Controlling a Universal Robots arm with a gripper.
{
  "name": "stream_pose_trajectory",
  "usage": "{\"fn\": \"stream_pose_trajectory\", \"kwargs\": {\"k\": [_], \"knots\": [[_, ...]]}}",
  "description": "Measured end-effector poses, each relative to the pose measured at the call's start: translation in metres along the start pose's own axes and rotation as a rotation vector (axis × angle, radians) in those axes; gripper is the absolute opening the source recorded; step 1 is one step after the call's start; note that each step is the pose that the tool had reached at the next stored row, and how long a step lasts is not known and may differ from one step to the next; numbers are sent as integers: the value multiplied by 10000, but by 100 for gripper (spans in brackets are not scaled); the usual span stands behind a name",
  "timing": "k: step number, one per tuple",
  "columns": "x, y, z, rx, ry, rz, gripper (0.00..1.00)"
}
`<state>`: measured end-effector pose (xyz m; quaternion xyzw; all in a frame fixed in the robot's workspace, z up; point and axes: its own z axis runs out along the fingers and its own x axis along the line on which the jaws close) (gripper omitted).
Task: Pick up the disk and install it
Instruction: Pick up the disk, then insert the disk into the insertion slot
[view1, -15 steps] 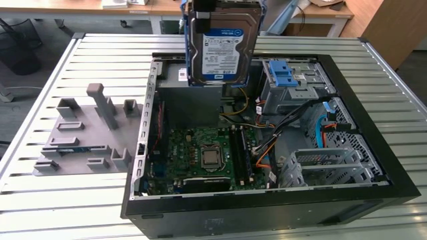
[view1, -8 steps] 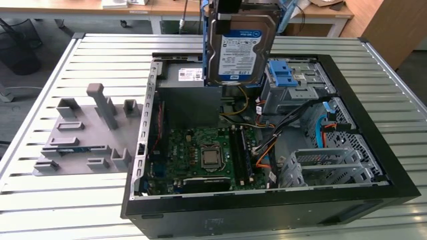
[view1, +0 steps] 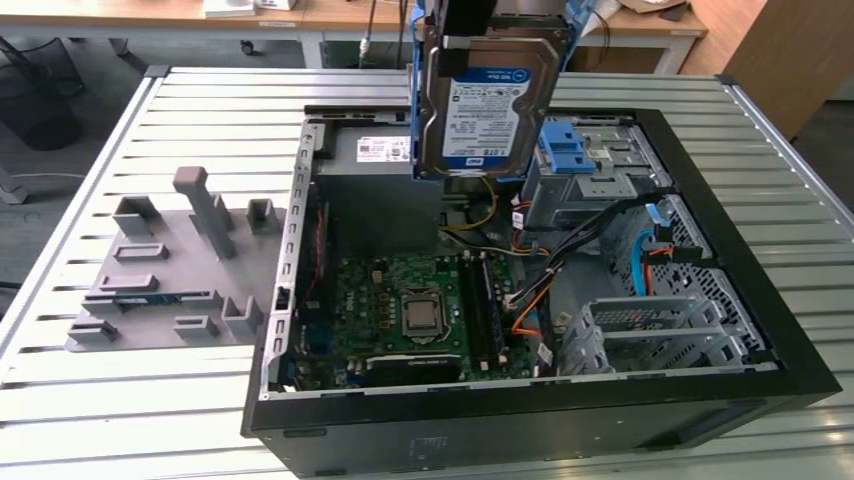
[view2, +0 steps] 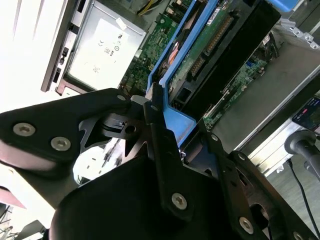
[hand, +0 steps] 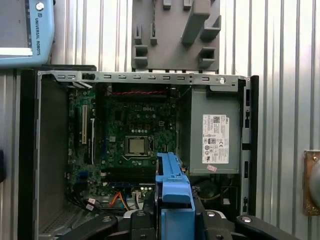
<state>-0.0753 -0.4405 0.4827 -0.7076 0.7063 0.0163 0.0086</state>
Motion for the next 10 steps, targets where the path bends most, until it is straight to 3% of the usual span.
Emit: {"fn": "stream_pose_trajectory", "kwargs": {"k": [10], "knots": [[1,0,5,-1,1,0,36]]}}
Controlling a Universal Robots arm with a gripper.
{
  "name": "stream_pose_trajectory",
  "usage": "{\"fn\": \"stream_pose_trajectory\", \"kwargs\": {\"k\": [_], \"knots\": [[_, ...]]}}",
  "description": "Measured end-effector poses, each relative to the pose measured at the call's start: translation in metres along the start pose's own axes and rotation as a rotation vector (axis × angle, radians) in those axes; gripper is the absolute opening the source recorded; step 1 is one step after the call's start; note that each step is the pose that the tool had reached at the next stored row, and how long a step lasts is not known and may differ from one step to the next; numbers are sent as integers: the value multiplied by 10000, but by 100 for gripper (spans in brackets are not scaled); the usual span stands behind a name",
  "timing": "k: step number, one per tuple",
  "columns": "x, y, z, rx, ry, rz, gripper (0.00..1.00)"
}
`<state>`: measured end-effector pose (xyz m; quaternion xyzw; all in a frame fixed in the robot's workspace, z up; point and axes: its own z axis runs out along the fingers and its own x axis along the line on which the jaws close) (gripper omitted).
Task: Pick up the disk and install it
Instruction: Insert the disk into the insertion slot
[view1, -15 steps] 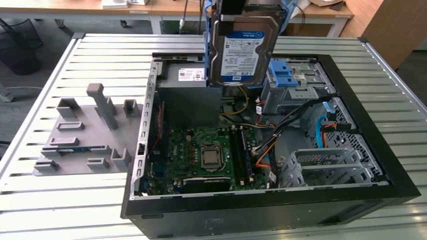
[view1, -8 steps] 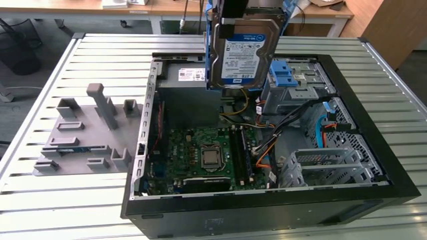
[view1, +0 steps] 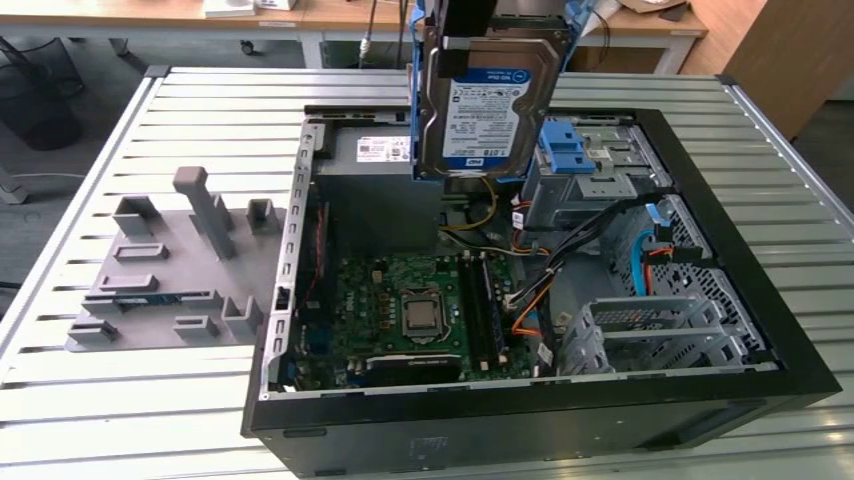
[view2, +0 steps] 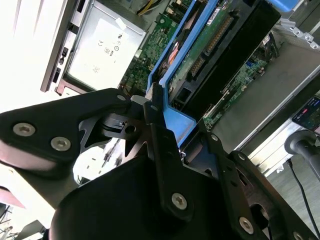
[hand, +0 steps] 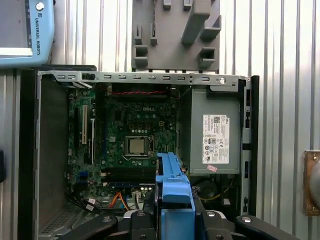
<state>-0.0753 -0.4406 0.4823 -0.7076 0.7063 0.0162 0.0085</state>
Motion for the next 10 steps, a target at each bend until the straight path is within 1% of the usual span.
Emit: {"fn": "stream_pose_trajectory", "kwargs": {"k": [10], "knots": [[8,0,2,3,-1,-1,36]]}}
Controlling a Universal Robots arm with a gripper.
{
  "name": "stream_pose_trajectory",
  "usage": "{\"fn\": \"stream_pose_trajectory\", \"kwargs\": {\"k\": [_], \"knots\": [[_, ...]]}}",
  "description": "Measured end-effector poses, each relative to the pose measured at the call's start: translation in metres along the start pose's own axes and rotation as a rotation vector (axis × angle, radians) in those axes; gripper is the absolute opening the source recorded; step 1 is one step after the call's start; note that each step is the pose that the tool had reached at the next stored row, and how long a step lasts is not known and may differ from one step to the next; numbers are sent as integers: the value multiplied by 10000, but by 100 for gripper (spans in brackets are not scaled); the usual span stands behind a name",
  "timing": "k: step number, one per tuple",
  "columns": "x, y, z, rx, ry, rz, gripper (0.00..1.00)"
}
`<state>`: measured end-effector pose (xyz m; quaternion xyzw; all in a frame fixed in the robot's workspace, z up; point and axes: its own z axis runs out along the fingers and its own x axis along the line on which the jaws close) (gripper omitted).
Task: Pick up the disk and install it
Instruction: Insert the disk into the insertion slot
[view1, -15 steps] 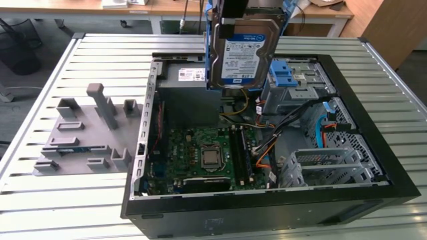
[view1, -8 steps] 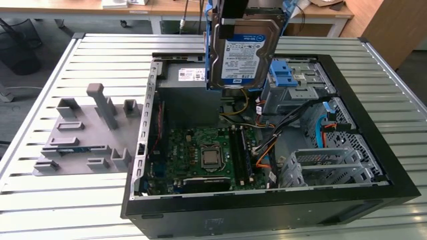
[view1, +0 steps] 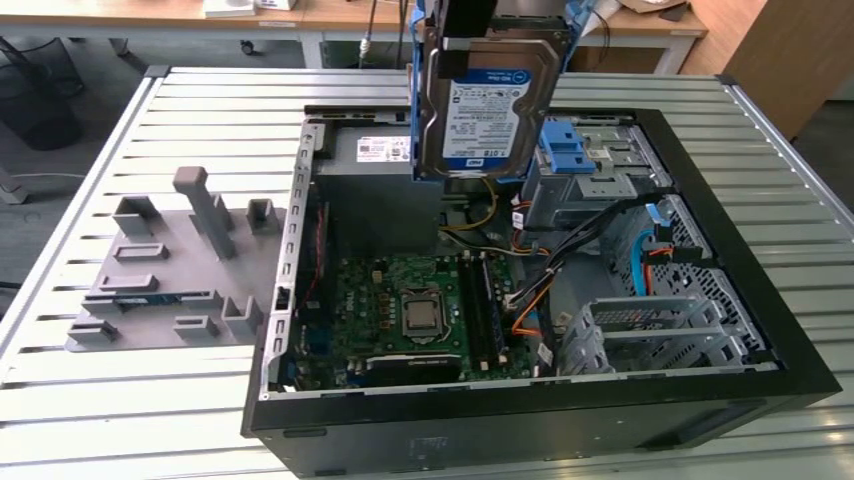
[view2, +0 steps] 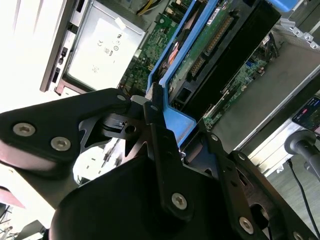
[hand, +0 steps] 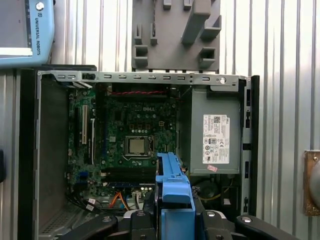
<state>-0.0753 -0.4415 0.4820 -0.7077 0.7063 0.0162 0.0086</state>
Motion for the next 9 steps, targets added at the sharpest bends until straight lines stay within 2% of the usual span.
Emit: {"fn": "stream_pose_trajectory", "kwargs": {"k": [4,9], "knots": [[48,0,2,-1,1,1,36],[140,0,2,-1,3,1,36]]}}
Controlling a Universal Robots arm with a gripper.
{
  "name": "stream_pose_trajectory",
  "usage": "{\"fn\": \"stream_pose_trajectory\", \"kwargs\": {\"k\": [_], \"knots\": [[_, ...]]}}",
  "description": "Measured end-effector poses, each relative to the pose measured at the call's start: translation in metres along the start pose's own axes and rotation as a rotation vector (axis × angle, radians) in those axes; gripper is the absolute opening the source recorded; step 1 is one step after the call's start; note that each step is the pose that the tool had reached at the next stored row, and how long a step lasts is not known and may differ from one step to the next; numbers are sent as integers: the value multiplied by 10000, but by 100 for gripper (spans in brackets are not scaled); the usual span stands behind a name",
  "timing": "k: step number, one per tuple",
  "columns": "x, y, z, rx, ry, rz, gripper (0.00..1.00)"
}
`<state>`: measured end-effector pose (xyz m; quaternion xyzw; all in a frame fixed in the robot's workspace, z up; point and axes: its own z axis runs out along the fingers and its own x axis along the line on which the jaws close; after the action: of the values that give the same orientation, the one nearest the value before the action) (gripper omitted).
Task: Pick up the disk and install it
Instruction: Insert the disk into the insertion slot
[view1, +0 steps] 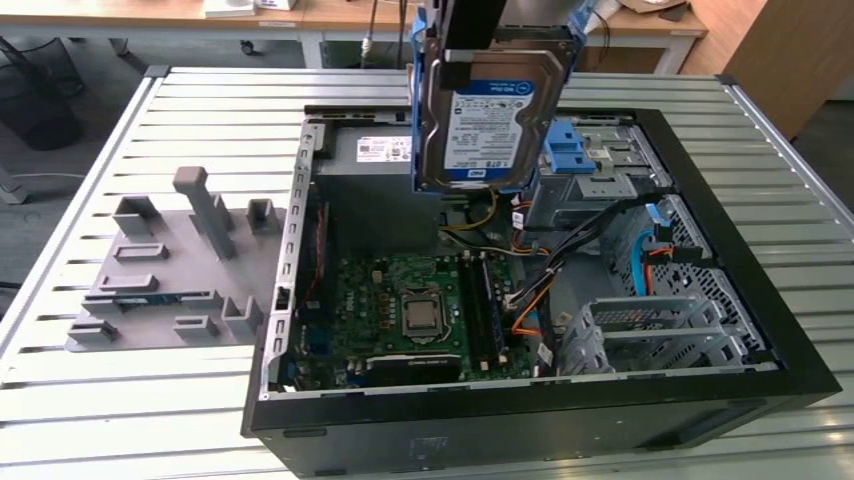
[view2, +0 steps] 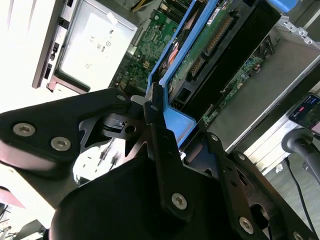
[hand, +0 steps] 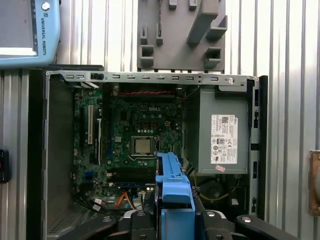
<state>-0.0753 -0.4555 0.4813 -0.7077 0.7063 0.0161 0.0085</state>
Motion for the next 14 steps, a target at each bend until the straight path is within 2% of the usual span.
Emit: {"fn": "stream_pose_trajectory", "kwargs": {"k": [3,14], "knots": [[78,0,4,1,-2,0,36],[487,1,26,2,-2,-1,36]]}}
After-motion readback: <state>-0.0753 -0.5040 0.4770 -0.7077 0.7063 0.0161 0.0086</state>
